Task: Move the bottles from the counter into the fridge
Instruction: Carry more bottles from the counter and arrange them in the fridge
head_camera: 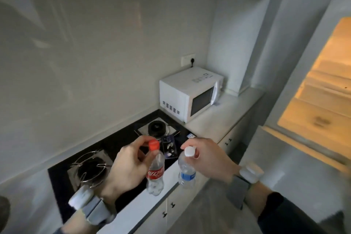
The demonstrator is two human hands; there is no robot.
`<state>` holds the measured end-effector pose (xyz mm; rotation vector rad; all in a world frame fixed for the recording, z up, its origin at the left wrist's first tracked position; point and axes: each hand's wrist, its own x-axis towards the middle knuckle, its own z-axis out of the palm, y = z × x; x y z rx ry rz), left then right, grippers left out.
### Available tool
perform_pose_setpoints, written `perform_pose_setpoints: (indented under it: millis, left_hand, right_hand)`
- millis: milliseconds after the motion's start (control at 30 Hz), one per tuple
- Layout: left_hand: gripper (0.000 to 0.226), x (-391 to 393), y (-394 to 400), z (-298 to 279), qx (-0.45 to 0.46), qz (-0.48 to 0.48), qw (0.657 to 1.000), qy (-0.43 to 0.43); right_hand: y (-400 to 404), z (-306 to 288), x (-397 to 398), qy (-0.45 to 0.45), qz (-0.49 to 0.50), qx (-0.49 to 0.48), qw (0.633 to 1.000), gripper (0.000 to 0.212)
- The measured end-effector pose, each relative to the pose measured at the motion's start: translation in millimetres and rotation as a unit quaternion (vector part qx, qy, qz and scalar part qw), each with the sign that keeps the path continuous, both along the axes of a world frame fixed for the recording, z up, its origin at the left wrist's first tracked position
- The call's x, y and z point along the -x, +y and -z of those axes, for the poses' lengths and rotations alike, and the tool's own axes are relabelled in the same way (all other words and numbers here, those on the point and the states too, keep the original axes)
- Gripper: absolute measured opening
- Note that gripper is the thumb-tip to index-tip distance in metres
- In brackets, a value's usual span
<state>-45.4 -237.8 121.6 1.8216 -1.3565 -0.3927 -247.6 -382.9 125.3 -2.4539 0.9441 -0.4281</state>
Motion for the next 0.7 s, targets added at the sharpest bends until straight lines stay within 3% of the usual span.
perform_pose_setpoints:
  millis: [300, 700]
  left_hand:
    - [0.016, 77, -136, -12, 0.028, 0.13, 0.991, -0.013]
    - [0.03, 144, -292, -30, 0.054, 0.315, 0.948, -0.008]
  right_hand:
    - [-65, -15, 116, 0.003, 0.143, -0.036, 0.989, 0.033]
    - [-120, -47, 202, -0.016, 0.334, 0.047, 0.941, 0.036]
